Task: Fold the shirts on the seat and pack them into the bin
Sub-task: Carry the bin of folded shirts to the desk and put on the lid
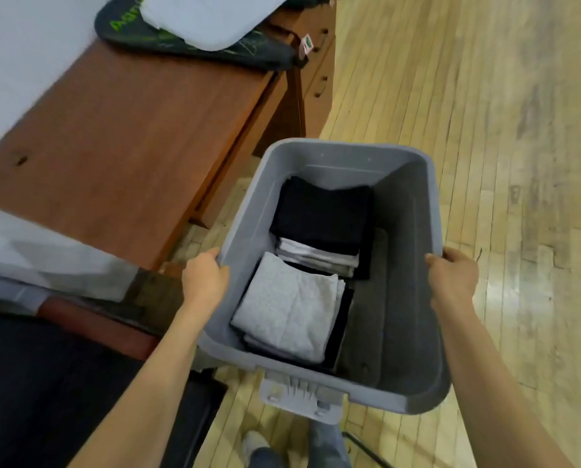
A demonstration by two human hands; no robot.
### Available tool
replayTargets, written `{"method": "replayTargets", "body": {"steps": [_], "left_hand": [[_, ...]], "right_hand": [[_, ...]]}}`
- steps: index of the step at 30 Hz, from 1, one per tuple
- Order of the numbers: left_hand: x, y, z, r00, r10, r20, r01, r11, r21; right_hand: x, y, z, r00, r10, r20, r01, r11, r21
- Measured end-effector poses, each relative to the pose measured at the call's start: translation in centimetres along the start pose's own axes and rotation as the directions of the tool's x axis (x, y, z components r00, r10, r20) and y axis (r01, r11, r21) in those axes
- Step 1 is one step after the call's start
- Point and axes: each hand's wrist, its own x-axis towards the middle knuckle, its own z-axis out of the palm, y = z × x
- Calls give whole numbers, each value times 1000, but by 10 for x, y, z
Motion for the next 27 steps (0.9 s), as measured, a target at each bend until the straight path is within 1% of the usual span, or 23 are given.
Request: {"method": "replayTargets", "body": {"steps": [4,7,10,13,19,24,27], "left_hand": [[-18,12,-44,995,22,-99,-29,997,-72],[-21,23,-77,987,-8,-161,-7,996,-91],[-21,34,-112,970,-30,-240,-3,991,-134],[-22,42,-145,949,-23,-313,-20,991,-135],[-26,39,-200,905,-32,-424,-38,987,-156],[-19,20,-232,875,-58,-480,-25,986,-164],[-5,-2,-246,856,-79,-512,8,990,-138]], "right_hand": [[-15,-46,-16,993,-117,1,117,992,50],[-24,-80,-23,979,-203,7,202,976,85],[-29,-111,-25,964,-264,13,261,960,103],[-31,-140,-21,952,-306,23,300,945,131],[-45,-196,-1,928,-370,43,358,918,170],[-56,-240,29,895,-441,69,426,890,162],[-65,-266,58,872,-469,140,454,882,127]]}}
